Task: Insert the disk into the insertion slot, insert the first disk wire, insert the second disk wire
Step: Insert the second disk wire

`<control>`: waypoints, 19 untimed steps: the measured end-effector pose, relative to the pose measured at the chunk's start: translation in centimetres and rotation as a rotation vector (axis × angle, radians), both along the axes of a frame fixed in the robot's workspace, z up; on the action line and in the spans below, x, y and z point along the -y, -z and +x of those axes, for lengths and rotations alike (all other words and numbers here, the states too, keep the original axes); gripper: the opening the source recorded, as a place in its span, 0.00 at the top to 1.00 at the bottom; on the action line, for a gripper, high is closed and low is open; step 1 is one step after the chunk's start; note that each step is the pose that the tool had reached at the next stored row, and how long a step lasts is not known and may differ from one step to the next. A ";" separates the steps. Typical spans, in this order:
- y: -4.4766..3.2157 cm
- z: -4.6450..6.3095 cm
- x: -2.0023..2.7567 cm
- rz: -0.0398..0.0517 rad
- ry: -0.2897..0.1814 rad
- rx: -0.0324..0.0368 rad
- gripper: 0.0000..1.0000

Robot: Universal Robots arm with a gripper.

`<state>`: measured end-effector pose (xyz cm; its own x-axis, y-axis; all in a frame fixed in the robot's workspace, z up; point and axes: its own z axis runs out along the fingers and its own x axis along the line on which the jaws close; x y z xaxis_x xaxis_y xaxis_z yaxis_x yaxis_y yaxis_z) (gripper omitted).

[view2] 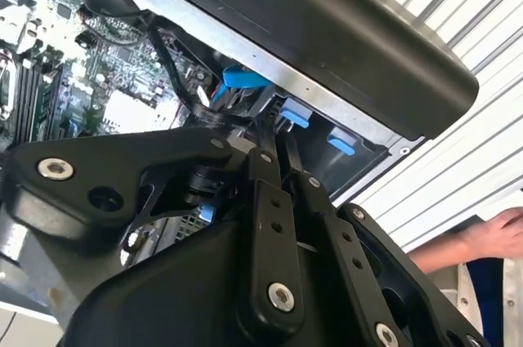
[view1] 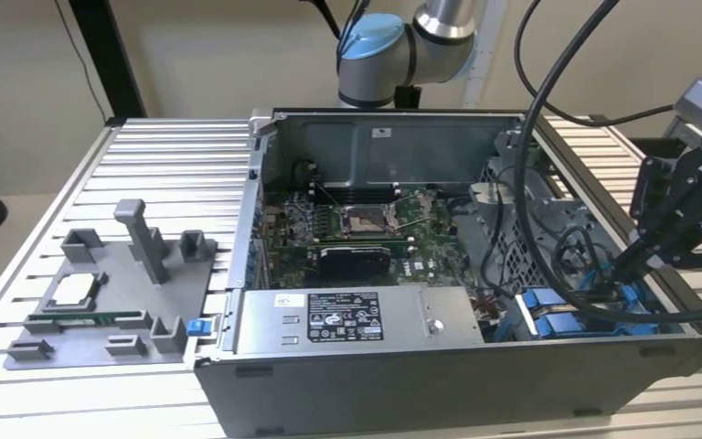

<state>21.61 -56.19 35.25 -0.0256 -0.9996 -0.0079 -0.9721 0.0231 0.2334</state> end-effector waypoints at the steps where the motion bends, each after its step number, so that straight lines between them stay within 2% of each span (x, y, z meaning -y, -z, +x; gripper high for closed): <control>1: 0.01 0.0 0.01 0.0001 0.001 -0.0024 1.00; 6: 0.12 0.0 0.04 0.0001 0.003 -0.0113 1.00; 10: 0.18 -0.1 0.05 0.0004 0.004 -0.0133 1.00; 11: 0.18 -0.1 0.06 0.0006 0.004 -0.0134 0.00; 16: 0.19 -0.2 0.06 0.0016 0.004 -0.0132 0.00; 19: 0.11 -0.2 0.06 0.0077 0.004 -0.0126 0.00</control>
<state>21.41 -56.25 35.15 -0.0301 -0.9994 -0.0152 -0.9690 0.0254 0.2459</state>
